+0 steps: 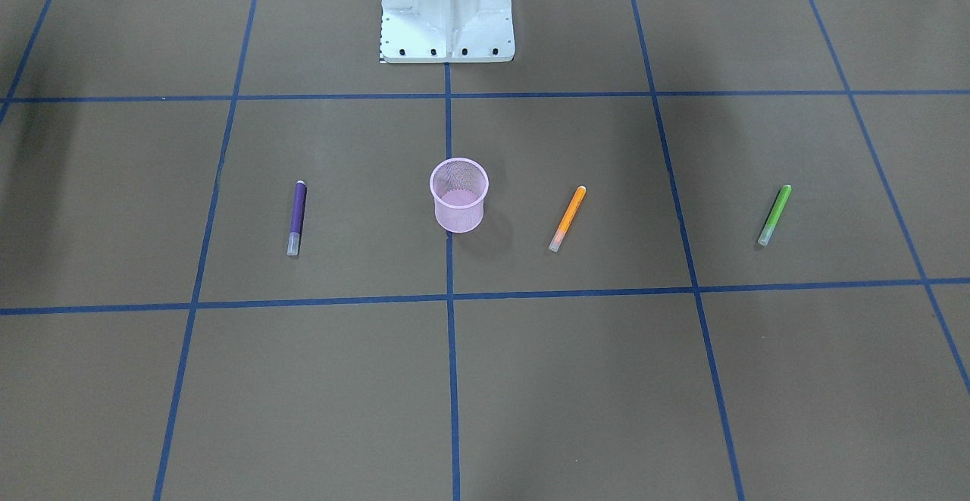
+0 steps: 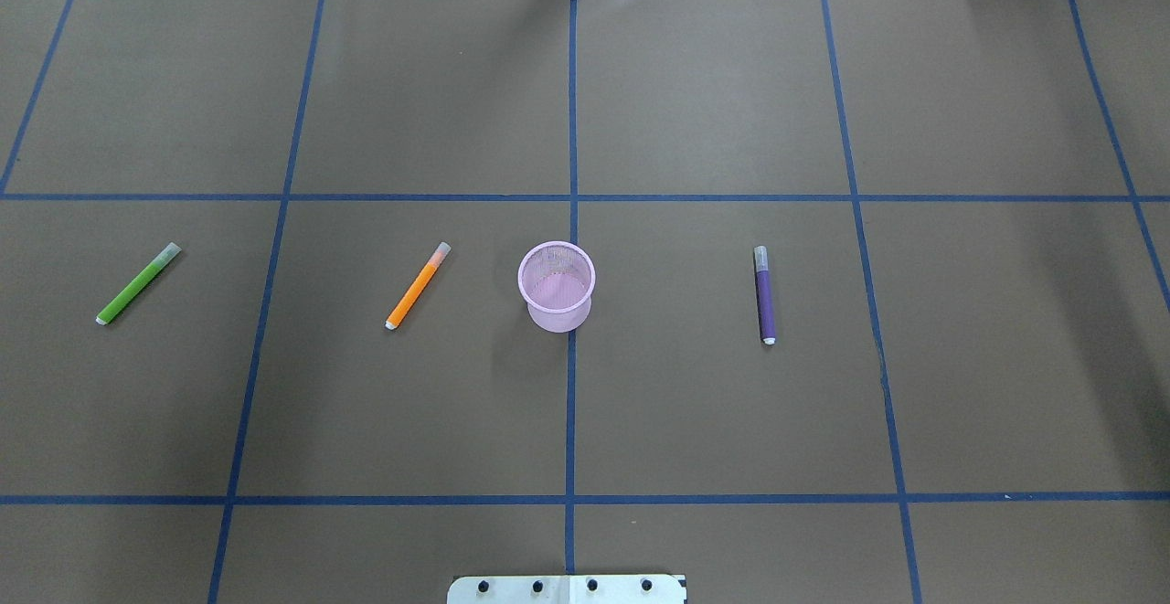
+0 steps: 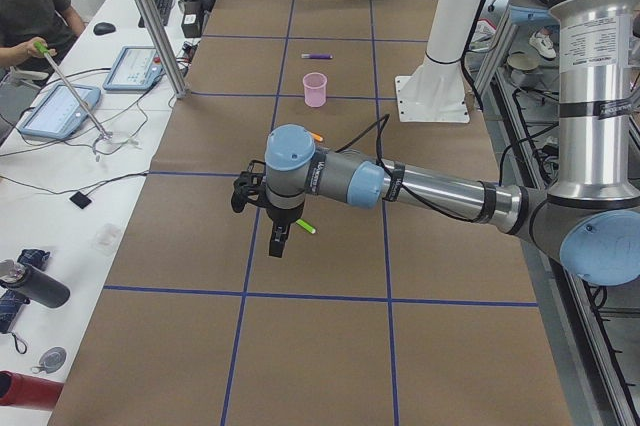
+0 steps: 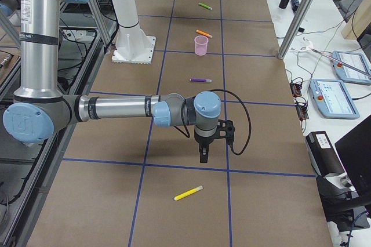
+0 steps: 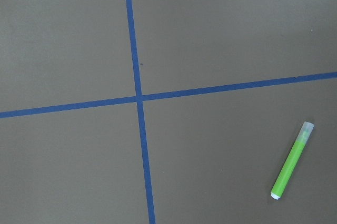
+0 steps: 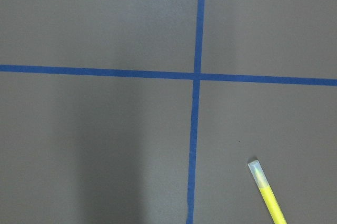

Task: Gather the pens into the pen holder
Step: 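Grasp the yellow marker near the robot with the right gripper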

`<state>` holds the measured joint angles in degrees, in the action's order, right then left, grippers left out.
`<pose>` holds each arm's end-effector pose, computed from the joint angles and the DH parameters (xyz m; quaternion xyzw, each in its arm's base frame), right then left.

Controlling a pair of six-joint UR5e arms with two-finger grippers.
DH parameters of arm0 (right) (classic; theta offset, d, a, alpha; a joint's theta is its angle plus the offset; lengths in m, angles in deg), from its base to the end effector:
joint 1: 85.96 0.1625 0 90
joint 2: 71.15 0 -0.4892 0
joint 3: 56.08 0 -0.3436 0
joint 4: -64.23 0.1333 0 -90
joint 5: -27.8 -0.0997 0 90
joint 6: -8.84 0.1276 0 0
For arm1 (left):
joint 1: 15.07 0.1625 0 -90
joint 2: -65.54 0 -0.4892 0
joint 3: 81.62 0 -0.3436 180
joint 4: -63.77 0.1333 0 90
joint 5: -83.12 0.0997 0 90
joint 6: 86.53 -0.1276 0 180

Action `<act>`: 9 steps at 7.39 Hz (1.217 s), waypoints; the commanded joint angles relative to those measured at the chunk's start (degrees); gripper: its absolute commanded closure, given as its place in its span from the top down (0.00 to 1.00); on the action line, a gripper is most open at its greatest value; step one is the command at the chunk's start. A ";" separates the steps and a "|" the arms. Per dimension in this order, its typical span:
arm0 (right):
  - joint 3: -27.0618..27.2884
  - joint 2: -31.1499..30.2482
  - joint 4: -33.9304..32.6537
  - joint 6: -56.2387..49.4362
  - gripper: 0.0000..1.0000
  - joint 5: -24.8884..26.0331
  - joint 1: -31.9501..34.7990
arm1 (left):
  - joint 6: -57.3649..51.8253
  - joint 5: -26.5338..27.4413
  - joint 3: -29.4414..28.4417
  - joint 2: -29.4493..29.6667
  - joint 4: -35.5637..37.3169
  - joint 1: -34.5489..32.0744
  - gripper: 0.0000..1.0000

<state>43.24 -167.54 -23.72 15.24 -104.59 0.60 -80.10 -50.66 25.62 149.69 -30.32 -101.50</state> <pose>0.0234 -0.3983 0.7163 0.0094 -0.3633 0.0084 0.9316 -0.0195 -0.4097 0.6435 0.0923 0.3789 0.0273 0.9204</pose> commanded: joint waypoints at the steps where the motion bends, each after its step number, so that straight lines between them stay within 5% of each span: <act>1: 0.08 -0.99 0.23 0.02 0.99 -0.14 0.19 | -2.71 -0.69 -0.89 -2.13 -3.52 0.81 1.00; 9: 0.35 -0.03 0.50 0.19 0.99 -0.23 -0.16 | -2.92 -0.78 -1.42 -2.77 -3.65 1.00 1.00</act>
<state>43.43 -167.88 -23.33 15.40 -104.85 0.65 -83.00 -51.44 24.46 146.99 -34.01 -100.50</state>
